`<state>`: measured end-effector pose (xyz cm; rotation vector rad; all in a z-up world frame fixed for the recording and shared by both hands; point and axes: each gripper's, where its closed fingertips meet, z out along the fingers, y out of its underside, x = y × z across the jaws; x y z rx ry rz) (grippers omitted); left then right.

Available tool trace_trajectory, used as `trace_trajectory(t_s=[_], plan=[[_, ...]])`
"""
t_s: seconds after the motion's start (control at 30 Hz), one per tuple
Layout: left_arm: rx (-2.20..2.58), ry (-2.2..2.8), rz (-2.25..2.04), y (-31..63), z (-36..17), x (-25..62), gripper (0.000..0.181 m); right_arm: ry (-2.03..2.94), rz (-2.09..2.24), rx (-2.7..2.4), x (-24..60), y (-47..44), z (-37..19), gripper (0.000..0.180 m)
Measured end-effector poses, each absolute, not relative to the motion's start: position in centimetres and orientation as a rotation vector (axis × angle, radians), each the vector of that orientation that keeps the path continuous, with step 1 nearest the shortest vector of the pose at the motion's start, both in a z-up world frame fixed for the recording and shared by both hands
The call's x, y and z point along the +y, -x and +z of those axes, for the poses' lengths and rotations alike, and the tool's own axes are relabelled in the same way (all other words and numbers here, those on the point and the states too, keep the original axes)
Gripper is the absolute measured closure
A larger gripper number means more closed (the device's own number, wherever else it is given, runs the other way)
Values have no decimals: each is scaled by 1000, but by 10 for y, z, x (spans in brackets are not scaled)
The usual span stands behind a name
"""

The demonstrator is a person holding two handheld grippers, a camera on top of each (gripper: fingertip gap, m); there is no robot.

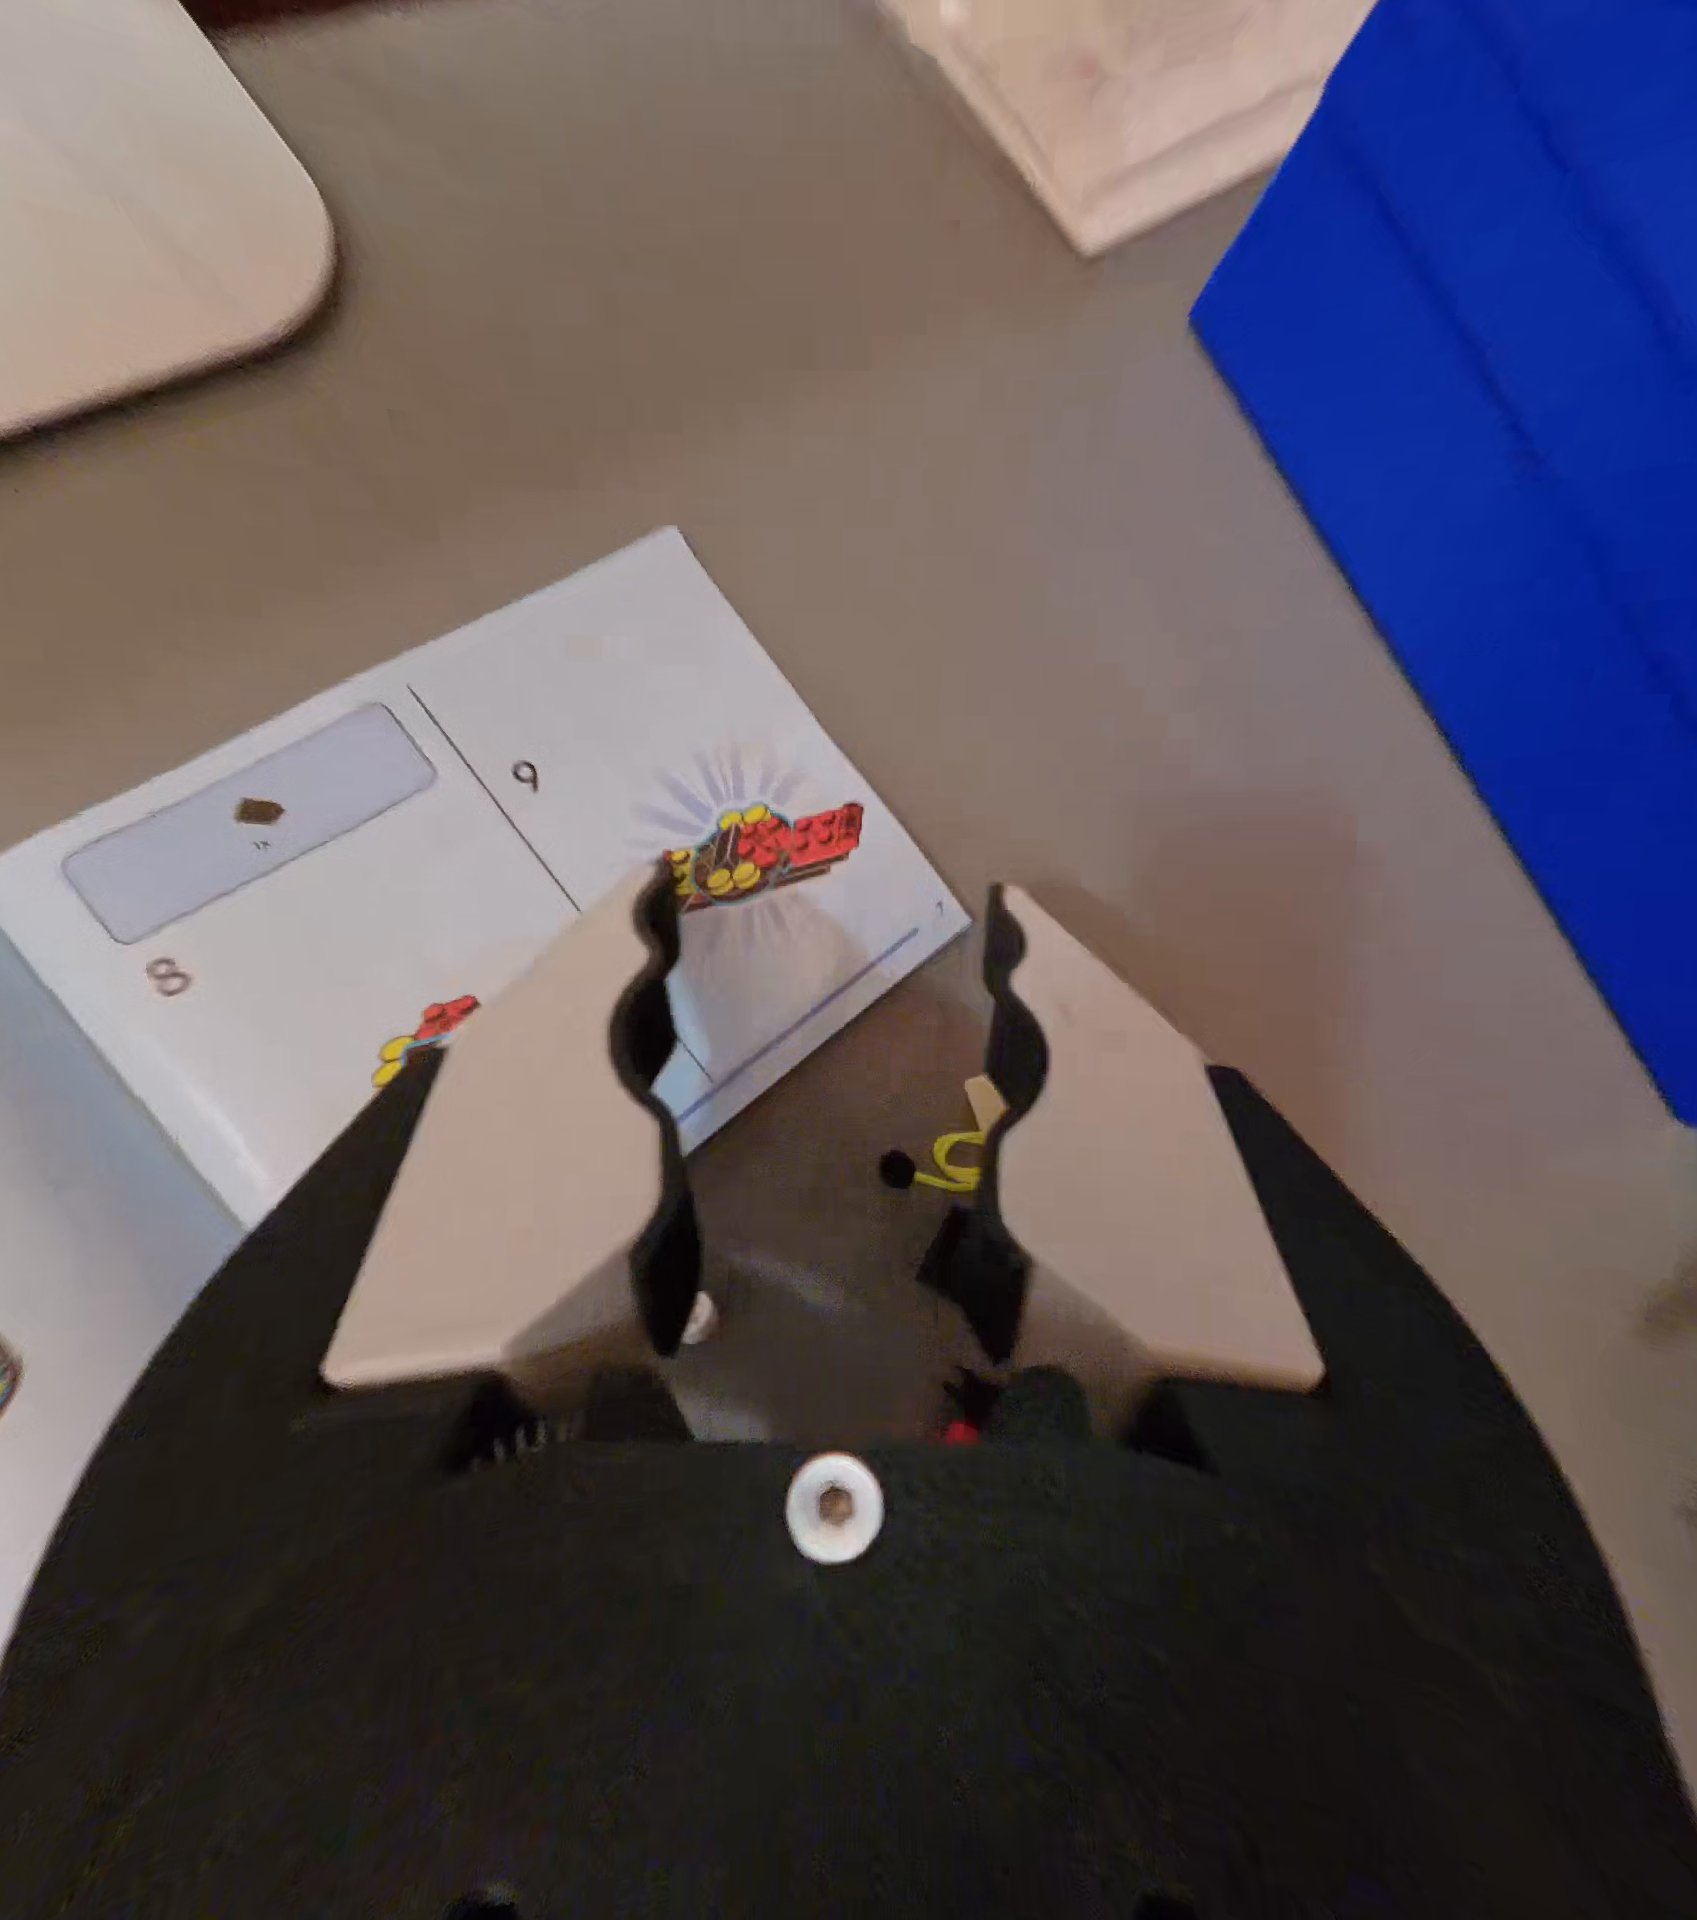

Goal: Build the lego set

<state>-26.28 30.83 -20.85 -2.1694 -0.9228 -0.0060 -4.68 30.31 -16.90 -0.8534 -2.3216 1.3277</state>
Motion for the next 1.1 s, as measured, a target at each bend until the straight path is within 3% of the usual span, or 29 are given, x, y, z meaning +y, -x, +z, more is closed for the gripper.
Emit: trace_trajectory(t_s=[0.07,0.2,0.3,0.33,0.4,0.43,0.5,0.57,0.67,0.73,1.07,1.1], plan=[[-883,2185,31,265,-212,312,125,854,1317,-2339,302,47,-173,144],[-854,2232,140,269,-217,308,181,848,1275,-2360,303,46,-179,145],[-871,2202,111,268,-217,307,181,858,1265,-2359,305,49,-180,145],[-882,2192,99,268,-217,307,172,864,1266,-2359,305,49,-181,146],[-873,2169,57,265,-214,309,133,873,1269,-2358,306,50,-181,146],[-871,2162,47,264,-213,310,124,876,1270,-2358,306,50,-181,146],[-867,2179,82,265,-215,309,128,878,1270,-2362,306,50,-182,147],[-848,2233,191,271,-219,303,144,873,1265,-2374,305,49,-184,147],[-824,2230,212,271,-219,304,146,862,1238,-2391,305,48,-187,147],[-815,2213,136,265,-218,308,181,853,1220,-2391,305,48,-188,148],[-850,2091,69,267,-195,298,181,864,1307,-2313,294,57,-172,150],[-856,2082,69,268,-194,297,160,866,1315,-2313,292,58,-172,151]])
